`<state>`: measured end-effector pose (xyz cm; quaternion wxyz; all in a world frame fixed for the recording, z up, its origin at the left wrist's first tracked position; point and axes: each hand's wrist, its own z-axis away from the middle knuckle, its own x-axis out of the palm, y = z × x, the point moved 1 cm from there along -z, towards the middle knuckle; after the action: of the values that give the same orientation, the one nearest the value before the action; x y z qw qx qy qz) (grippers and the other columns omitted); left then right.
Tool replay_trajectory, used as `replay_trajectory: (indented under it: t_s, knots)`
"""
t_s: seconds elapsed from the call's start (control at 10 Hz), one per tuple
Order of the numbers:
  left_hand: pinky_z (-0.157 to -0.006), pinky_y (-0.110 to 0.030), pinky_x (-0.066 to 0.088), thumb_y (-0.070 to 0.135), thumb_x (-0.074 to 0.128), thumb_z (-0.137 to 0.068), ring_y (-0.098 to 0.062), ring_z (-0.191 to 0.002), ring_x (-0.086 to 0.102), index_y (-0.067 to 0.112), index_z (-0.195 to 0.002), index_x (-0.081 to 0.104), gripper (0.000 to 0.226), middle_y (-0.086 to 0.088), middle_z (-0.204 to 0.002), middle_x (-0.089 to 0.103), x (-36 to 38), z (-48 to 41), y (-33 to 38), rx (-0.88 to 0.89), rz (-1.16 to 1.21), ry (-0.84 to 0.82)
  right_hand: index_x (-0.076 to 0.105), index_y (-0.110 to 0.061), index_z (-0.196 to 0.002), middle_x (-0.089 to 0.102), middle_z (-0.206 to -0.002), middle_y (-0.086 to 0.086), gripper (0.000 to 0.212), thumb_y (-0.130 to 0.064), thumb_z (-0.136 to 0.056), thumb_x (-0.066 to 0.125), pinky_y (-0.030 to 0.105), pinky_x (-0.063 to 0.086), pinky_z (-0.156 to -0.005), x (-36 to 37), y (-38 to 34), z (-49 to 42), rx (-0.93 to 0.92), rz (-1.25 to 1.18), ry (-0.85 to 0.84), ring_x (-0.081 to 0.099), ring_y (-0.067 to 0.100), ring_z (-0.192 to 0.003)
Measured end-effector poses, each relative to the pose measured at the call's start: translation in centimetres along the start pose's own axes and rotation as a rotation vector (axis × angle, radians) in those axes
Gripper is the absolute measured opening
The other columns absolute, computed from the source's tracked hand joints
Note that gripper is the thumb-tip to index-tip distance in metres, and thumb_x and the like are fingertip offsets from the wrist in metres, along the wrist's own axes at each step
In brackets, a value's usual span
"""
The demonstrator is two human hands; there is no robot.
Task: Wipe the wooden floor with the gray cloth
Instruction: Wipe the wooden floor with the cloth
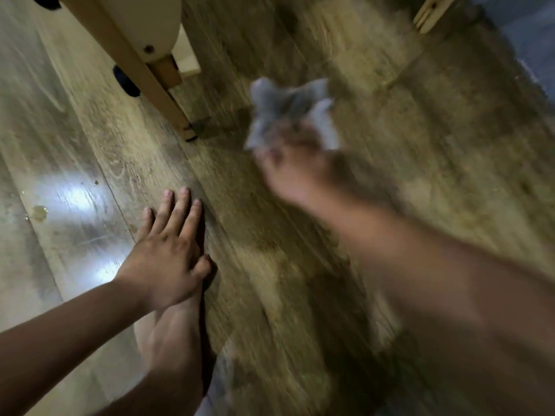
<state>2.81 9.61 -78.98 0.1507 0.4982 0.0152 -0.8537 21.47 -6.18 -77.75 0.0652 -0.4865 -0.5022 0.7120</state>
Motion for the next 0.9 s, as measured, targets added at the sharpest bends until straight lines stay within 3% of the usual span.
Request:
replay_trajectory:
  t_s: [0.1, 0.2, 0.3, 0.4, 0.5, 0.6, 0.7, 0.8, 0.9]
  knots:
    - [-0.124, -0.055, 0.003, 0.062, 0.019, -0.077, -0.034, -0.152, -0.015, 0.007, -0.159, 0.014, 0.098, -0.016, -0.167, -0.003, 0.2, 0.3, -0.1, 0.024, 0.031, 0.017, 0.043, -0.020, -0.144, 0.032, -0.157, 0.001, 0.058, -0.053, -0.099, 0.033, 0.045, 0.009, -0.121, 6.5, -3.0, 3.3, -0.285, 0.461, -0.319, 0.018, 0.025, -0.148]
    - [-0.123, -0.054, 0.002, 0.062, 0.020, -0.078, -0.032, -0.152, -0.014, 0.006, -0.159, 0.013, 0.099, -0.015, -0.166, -0.006, 0.5, 0.3, -0.5, 0.030, 0.023, 0.032, 0.041, -0.024, -0.145, 0.029, -0.159, 0.003, 0.053, -0.049, -0.100, 0.030, 0.045, 0.020, -0.117, 3.6, 0.1, 4.4, -0.265, 0.484, -0.440, 0.024, 0.025, -0.146]
    - [-0.123, -0.052, 0.001, 0.063, 0.023, -0.077, -0.030, -0.152, -0.014, 0.009, -0.159, 0.006, 0.100, -0.013, -0.166, -0.007, 0.8, 0.1, -1.1, 0.050, 0.020, 0.031, 0.048, -0.025, -0.134, 0.048, -0.144, 0.009, 0.053, -0.053, -0.094, 0.027, 0.037, 0.045, -0.093, -6.1, 7.7, 0.7, 0.017, 0.662, -0.173, 0.055, 0.036, -0.119]
    - [-0.123, -0.053, 0.002, 0.064, 0.024, -0.077, -0.031, -0.153, -0.013, 0.009, -0.159, 0.006, 0.101, -0.014, -0.166, -0.007, 0.8, 0.2, -1.3, 0.057, 0.006, 0.019, 0.048, -0.021, -0.134, 0.044, -0.146, 0.013, 0.053, -0.050, -0.094, 0.027, 0.044, 0.050, -0.088, -5.5, 9.7, 1.2, 0.163, 0.748, -0.138, 0.057, 0.039, -0.112]
    - [-0.123, -0.054, 0.003, 0.063, 0.024, -0.077, -0.031, -0.153, -0.013, 0.008, -0.159, 0.005, 0.100, -0.014, -0.166, -0.008, 0.7, 0.1, -1.1, 0.041, -0.001, 0.025, 0.045, -0.015, -0.138, 0.040, -0.148, 0.016, 0.047, -0.038, -0.101, 0.030, 0.048, 0.048, -0.090, -0.4, 6.5, 2.1, 0.212, 0.659, -0.118, 0.054, 0.039, -0.116]
    - [-0.123, -0.055, 0.002, 0.062, 0.023, -0.077, -0.031, -0.153, -0.013, 0.008, -0.159, 0.005, 0.100, -0.014, -0.166, -0.009, 0.6, 0.3, -0.5, 0.037, -0.009, 0.001, 0.042, -0.012, -0.142, 0.042, -0.147, 0.018, 0.049, -0.037, -0.102, 0.028, 0.047, 0.044, -0.097, -3.1, 8.0, 1.8, 0.442, 0.655, -0.056, 0.049, 0.039, -0.123]
    - [-0.123, -0.052, -0.001, 0.062, 0.021, -0.078, -0.031, -0.153, -0.014, 0.007, -0.159, 0.006, 0.100, -0.014, -0.166, -0.008, 0.5, 0.2, -0.6, 0.008, 0.012, 0.017, 0.044, -0.012, -0.142, 0.048, -0.143, 0.018, 0.052, -0.040, -0.101, 0.029, 0.048, 0.042, -0.102, -1.9, 5.8, 3.4, 0.562, 0.625, 0.212, 0.048, 0.037, -0.126]
    - [-0.123, -0.051, -0.001, 0.064, 0.021, -0.077, -0.029, -0.153, -0.015, 0.007, -0.159, 0.006, 0.101, -0.014, -0.167, -0.009, 0.4, 0.4, -0.4, 0.010, -0.007, 0.002, 0.050, -0.015, -0.141, 0.048, -0.145, 0.015, 0.051, -0.042, -0.099, 0.036, 0.052, 0.032, -0.110, 4.0, 0.3, 7.9, 0.330, 0.509, 0.103, 0.042, 0.036, -0.134]
    - [-0.123, -0.050, -0.002, 0.065, 0.021, -0.075, -0.028, -0.153, -0.016, 0.009, -0.160, 0.004, 0.103, -0.012, -0.166, -0.011, 0.2, 0.3, -0.4, 0.007, 0.014, -0.016, 0.058, -0.019, -0.134, 0.047, -0.149, 0.006, 0.047, -0.042, -0.096, 0.041, 0.049, 0.024, -0.117, 6.5, -2.9, 12.4, -0.015, 0.391, -0.183, 0.034, 0.028, -0.142]
